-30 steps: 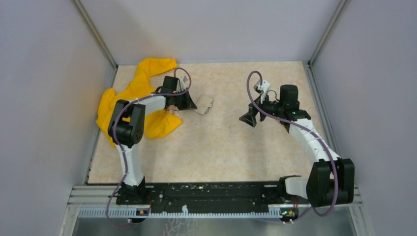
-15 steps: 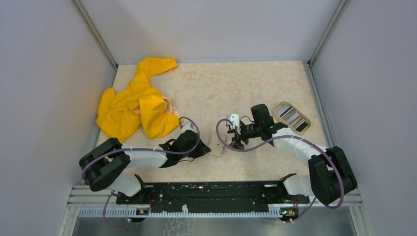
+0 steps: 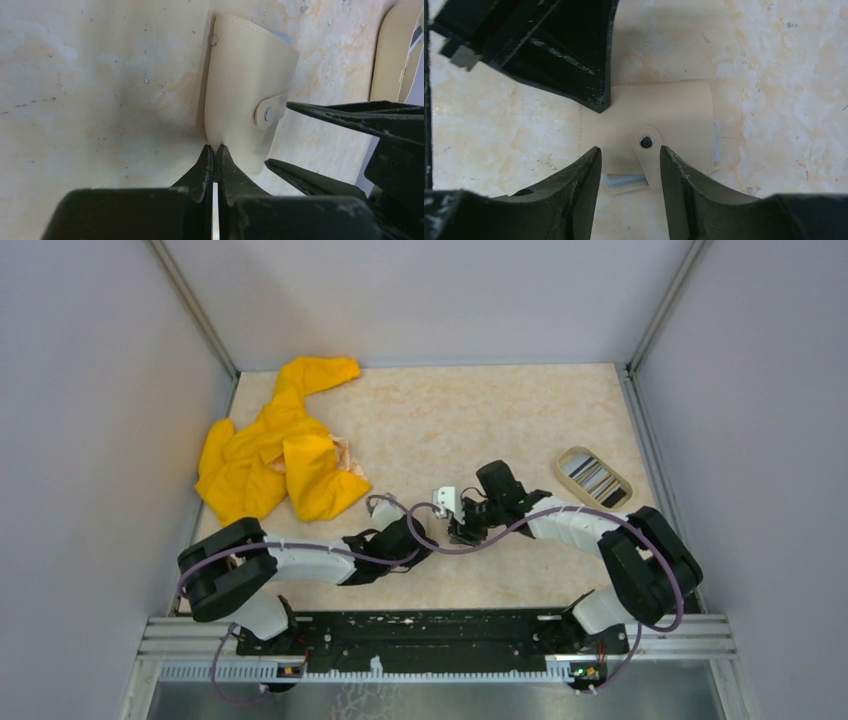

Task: Put the credit cards into the card holder
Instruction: Move the card holder to the center of the board, then open the card holder at the center of the board.

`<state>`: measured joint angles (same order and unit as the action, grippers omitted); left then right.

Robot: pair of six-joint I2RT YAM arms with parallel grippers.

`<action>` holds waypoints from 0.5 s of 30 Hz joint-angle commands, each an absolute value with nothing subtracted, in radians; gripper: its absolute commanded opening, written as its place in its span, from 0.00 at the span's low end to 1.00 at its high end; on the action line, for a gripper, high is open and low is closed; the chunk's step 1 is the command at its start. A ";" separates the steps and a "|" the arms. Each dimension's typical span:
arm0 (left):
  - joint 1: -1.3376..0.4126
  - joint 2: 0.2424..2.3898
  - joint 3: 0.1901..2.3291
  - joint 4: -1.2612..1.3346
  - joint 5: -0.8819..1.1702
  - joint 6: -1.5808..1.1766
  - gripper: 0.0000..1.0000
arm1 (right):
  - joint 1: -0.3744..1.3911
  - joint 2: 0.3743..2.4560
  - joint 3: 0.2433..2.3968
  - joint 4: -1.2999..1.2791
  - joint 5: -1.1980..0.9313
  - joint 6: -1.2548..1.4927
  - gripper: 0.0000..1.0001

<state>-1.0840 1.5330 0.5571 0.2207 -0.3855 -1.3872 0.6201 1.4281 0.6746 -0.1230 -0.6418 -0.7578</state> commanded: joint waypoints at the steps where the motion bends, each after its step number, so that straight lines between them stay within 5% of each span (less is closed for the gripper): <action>1: -1.103 1.570 0.575 0.186 -0.400 -1.430 0.00 | 0.658 1.465 0.737 -0.071 -0.548 -0.734 0.47; 9: -1.118 1.601 0.600 0.215 -0.371 -1.405 0.00 | 0.679 1.508 0.761 -0.079 -0.475 -0.722 0.46; 15: -1.121 1.579 0.593 0.208 -0.395 -1.394 0.00 | 0.684 1.555 0.799 -0.149 -0.417 -0.747 0.32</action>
